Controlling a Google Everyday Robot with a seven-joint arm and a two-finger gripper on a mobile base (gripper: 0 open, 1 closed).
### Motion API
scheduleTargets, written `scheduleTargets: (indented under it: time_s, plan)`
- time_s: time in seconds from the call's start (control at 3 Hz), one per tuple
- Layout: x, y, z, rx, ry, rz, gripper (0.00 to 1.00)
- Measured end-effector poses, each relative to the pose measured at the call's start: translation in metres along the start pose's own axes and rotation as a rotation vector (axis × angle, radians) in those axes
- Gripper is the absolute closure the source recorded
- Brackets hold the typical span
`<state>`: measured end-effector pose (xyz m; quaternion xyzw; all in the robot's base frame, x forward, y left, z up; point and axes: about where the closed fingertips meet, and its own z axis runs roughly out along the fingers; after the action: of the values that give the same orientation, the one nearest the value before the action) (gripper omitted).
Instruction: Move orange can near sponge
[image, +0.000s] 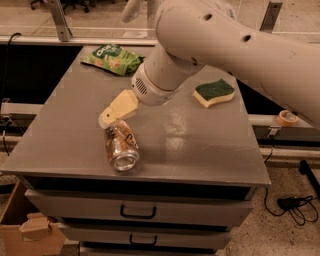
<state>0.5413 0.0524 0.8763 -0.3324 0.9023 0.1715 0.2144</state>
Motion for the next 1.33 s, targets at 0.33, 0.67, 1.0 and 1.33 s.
scheduleTargets:
  time_s: [0.33, 0.67, 1.0, 1.33]
  plan:
    - [0.006, 0.013, 0.017, 0.007, 0.044, 0.006, 0.0]
    - [0.015, 0.019, 0.027, 0.036, 0.082, 0.014, 0.0]
    - [0.019, 0.022, 0.031, 0.067, 0.095, 0.017, 0.19]
    - [0.018, 0.022, 0.032, 0.088, 0.099, 0.013, 0.42]
